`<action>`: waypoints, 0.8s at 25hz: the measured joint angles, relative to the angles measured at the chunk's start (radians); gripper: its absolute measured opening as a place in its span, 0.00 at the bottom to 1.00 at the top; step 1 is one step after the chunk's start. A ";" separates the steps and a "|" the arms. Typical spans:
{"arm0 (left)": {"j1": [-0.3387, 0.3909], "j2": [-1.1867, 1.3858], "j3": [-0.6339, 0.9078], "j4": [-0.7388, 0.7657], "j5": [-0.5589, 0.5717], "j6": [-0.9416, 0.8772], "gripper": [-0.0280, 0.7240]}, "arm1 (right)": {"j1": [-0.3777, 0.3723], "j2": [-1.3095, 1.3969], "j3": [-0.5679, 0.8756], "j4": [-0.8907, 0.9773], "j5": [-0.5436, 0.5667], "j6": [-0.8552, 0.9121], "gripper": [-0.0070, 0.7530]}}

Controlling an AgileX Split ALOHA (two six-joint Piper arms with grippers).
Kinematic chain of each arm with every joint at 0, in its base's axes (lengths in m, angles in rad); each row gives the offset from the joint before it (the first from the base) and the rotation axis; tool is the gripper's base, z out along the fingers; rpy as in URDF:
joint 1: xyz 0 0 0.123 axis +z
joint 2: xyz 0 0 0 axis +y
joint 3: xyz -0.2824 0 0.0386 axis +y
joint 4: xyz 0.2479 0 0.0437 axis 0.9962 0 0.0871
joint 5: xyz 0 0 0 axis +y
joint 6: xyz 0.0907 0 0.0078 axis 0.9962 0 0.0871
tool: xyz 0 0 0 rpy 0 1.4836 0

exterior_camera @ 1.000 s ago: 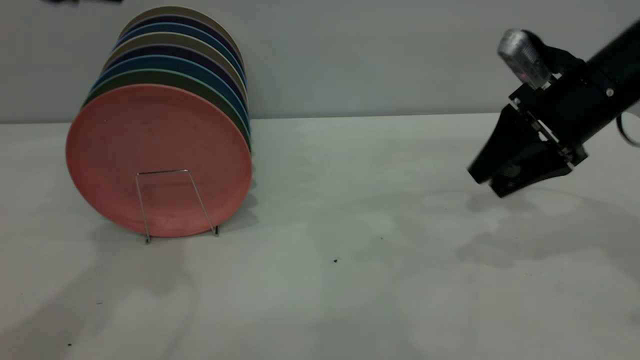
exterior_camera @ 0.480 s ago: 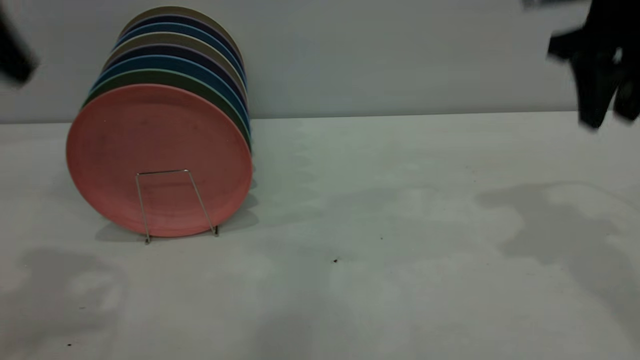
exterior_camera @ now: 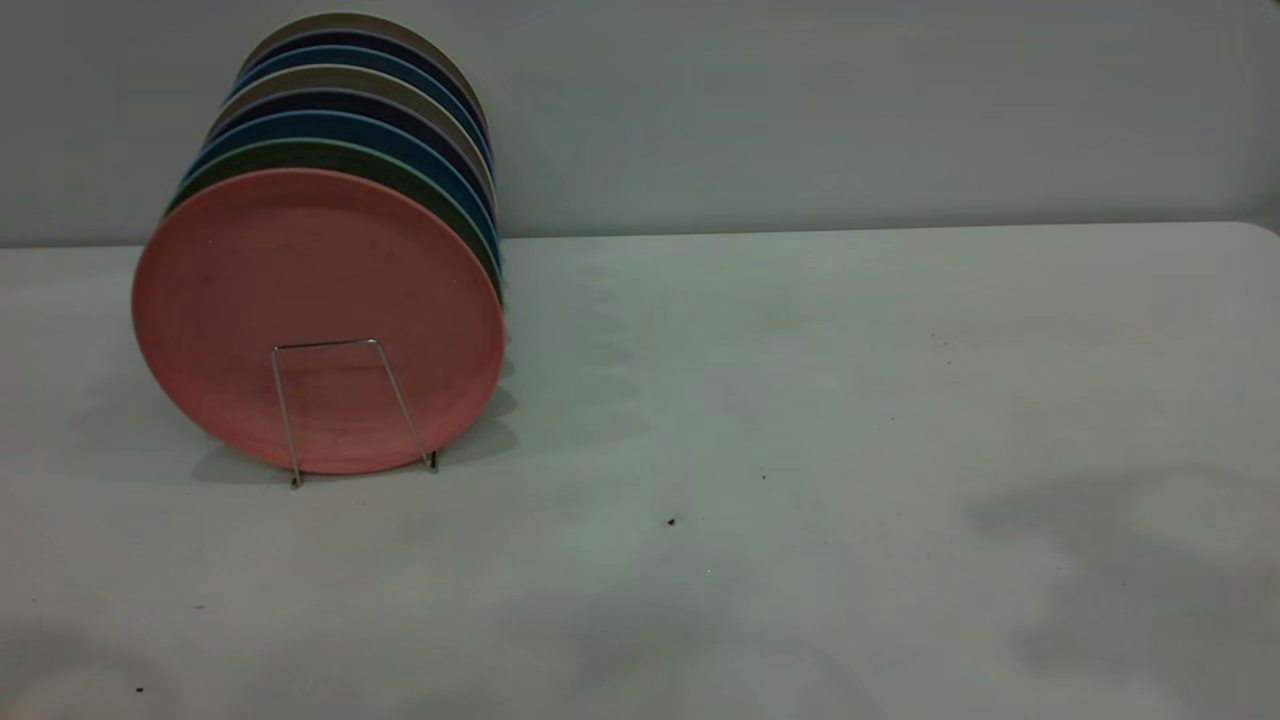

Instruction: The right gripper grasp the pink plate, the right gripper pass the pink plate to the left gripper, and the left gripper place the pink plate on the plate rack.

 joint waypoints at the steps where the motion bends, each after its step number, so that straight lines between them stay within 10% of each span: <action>1: 0.000 -0.049 0.000 0.013 0.017 -0.012 0.72 | 0.016 -0.047 0.039 0.000 0.001 0.004 0.53; 20: 0.000 -0.832 0.262 0.028 0.123 -0.079 0.64 | 0.081 -1.114 0.597 0.007 0.017 -0.053 0.53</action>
